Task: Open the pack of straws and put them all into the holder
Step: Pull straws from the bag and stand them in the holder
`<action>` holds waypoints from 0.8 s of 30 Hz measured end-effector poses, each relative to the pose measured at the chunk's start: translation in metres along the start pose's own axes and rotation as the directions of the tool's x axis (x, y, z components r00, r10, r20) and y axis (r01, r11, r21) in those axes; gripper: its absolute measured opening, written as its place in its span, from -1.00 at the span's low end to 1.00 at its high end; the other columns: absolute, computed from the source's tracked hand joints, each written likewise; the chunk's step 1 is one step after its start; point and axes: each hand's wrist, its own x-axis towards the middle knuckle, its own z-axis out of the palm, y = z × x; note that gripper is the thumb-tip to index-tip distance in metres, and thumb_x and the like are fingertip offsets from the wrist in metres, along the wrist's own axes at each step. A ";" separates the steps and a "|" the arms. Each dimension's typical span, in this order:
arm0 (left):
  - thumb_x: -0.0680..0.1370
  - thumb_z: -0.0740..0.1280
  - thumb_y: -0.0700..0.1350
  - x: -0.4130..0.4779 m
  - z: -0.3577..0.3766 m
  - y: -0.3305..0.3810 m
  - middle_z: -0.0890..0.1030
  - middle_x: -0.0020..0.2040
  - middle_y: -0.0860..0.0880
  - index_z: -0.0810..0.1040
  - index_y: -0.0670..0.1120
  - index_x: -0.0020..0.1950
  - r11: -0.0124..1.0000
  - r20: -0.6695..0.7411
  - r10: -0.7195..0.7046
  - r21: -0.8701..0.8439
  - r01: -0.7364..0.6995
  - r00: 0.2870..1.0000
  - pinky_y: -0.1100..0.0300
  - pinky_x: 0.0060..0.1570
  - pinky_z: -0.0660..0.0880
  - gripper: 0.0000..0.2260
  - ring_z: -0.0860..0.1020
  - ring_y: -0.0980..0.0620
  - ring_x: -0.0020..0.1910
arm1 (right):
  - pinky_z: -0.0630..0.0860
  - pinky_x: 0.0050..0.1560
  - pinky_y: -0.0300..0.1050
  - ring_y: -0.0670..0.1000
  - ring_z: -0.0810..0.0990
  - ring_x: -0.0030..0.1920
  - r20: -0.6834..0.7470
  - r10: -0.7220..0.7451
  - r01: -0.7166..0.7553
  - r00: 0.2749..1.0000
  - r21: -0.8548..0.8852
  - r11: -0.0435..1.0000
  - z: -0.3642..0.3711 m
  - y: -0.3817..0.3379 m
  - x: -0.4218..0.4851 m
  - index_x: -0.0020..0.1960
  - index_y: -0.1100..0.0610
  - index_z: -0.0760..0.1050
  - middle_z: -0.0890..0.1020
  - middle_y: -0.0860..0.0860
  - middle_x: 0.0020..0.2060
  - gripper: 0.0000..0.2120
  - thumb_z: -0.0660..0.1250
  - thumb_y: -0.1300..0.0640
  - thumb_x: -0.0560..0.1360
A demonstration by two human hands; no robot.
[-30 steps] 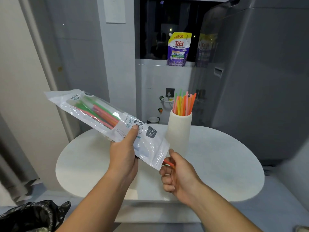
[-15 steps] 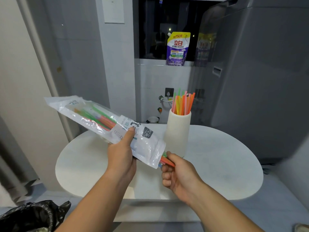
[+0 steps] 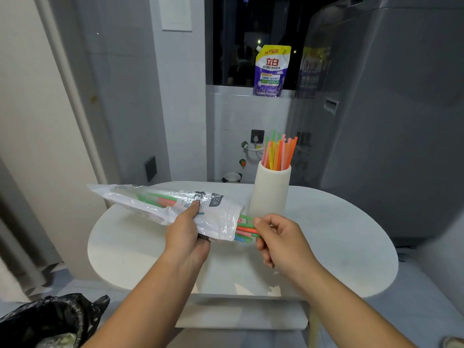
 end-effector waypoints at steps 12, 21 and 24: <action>0.64 0.31 -0.27 0.001 0.001 0.007 0.67 0.21 -0.11 0.52 -0.17 0.39 0.997 -0.055 -0.042 -0.063 0.038 0.998 0.14 -0.46 0.63 -0.69 0.67 -0.03 -0.08 | 0.44 -0.49 -0.17 -0.02 0.49 -0.49 0.011 -0.131 0.132 0.991 -0.078 0.988 -0.006 -0.004 -0.003 -0.08 0.01 0.65 0.66 0.07 -0.36 -0.94 0.42 0.04 0.52; 0.66 0.29 -0.26 0.011 -0.005 0.020 0.67 0.27 -0.14 0.51 -0.18 0.40 0.996 -0.024 0.002 -0.092 -0.005 1.000 -0.18 0.30 0.53 -0.70 0.66 -0.12 0.21 | 0.39 -0.54 -0.15 0.01 0.42 -0.52 -0.007 -0.098 0.098 0.995 0.090 0.991 -0.033 -0.009 0.007 -0.09 0.29 0.63 0.56 0.11 -0.44 -0.90 0.41 0.25 0.52; 0.66 0.28 -0.26 0.010 -0.004 0.018 0.67 0.26 -0.14 0.51 -0.17 0.40 0.995 -0.012 0.007 -0.096 -0.008 1.000 -0.20 0.32 0.51 -0.70 0.66 -0.12 0.21 | 0.38 -0.56 -0.18 0.01 0.43 -0.52 -0.005 -0.065 0.065 0.998 0.180 0.981 -0.037 -0.012 0.008 -0.08 0.29 0.62 0.57 0.12 -0.43 -0.90 0.40 0.23 0.52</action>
